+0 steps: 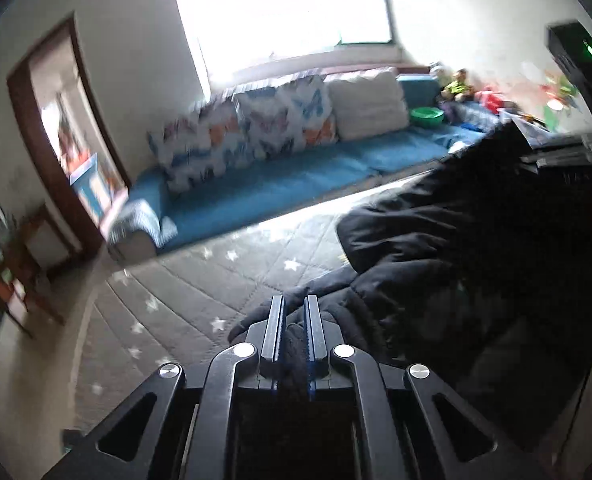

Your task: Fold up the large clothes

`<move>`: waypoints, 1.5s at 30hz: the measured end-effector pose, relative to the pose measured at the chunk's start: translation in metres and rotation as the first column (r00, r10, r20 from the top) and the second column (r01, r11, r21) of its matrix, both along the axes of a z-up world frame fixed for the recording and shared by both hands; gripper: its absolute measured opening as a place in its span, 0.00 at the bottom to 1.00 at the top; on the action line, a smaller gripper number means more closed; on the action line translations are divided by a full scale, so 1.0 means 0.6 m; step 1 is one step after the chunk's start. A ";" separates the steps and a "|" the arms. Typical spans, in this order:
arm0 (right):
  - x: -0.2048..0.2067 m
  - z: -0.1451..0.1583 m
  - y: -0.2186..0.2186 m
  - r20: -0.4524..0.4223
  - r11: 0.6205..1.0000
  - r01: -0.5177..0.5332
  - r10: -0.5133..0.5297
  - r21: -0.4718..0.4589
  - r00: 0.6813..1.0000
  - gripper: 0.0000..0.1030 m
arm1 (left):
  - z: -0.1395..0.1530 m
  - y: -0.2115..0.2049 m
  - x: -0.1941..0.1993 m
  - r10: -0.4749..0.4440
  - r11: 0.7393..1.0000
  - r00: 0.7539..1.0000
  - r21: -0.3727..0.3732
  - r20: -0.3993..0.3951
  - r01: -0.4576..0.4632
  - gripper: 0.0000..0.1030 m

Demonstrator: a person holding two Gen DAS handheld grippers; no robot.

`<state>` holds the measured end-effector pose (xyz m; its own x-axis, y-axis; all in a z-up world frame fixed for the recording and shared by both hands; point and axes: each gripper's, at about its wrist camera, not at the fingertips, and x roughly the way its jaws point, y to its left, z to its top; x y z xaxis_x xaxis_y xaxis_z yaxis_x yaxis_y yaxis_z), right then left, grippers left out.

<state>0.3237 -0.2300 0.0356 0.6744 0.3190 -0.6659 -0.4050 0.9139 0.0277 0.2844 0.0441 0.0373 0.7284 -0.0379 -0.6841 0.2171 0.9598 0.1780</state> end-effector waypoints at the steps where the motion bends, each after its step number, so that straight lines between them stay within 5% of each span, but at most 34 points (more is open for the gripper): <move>1: 0.036 -0.024 0.004 -0.030 1.000 0.014 -0.014 -0.008 0.999 0.17 | -0.006 0.000 0.031 0.006 1.000 1.000 0.000 -0.022 -0.006 0.09; 6: 0.126 -0.120 -0.012 -0.181 0.995 0.092 -0.085 0.030 0.980 0.17 | -0.052 0.039 0.135 0.041 0.996 0.992 -0.071 -0.121 -0.050 0.09; 9: 0.145 -0.151 -0.023 -0.243 0.991 0.131 -0.118 0.037 0.963 0.17 | -0.042 0.061 0.122 0.015 0.991 0.995 -0.129 -0.096 -0.027 0.12; 13: 0.142 -0.124 -0.031 -0.175 0.987 0.152 -0.141 0.049 0.974 0.16 | -0.005 0.053 0.047 -0.093 0.977 0.992 -0.202 -0.088 0.073 0.20; 17: 0.173 -0.133 -0.026 -0.199 0.986 0.157 -0.144 0.051 0.969 0.17 | -0.007 -0.003 0.018 -0.173 0.973 0.981 -0.169 -0.085 0.157 0.20; 20: 0.197 -0.177 -0.018 -0.296 0.987 0.162 -0.153 0.008 0.943 0.23 | -0.058 -0.010 0.059 -0.118 0.982 0.973 -0.172 -0.201 0.083 0.20; 23: 0.189 -0.152 -0.034 -0.294 0.982 0.179 -0.153 0.066 0.944 0.27 | -0.099 0.012 0.079 -0.081 0.972 0.961 -0.233 -0.265 0.018 0.20; 28: 0.123 -0.055 -0.064 -0.206 0.986 0.140 -0.120 0.087 0.971 0.32 | -0.119 0.036 0.079 -0.040 0.964 0.964 -0.264 -0.261 -0.032 0.20; 34: -0.007 -0.014 -0.100 -0.151 0.988 0.156 -0.152 0.013 0.977 0.45 | -0.124 0.036 0.040 0.048 0.972 0.976 -0.216 -0.214 -0.095 0.20; 38: -0.036 -0.042 -0.128 -0.164 0.984 0.180 -0.177 0.008 0.970 0.45 | -0.127 0.043 0.020 0.099 0.963 0.974 -0.226 -0.203 -0.145 0.19; 42: 0.023 -0.108 -0.133 -0.215 0.974 0.225 -0.224 -0.023 0.950 0.45 | -0.121 0.048 0.015 0.110 0.956 0.970 -0.245 -0.215 -0.163 0.19; 45: 0.069 -0.156 -0.140 -0.260 0.968 0.250 -0.243 -0.007 0.934 0.54 | -0.118 0.051 0.016 0.104 0.954 0.969 -0.254 -0.225 -0.162 0.18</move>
<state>0.3648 -0.3142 -0.0578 0.5413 0.1838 -0.8205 -0.1428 0.9817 0.1257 0.2938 0.0748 -0.0332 0.5826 -0.1534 -0.7981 0.0887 0.9882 -0.1252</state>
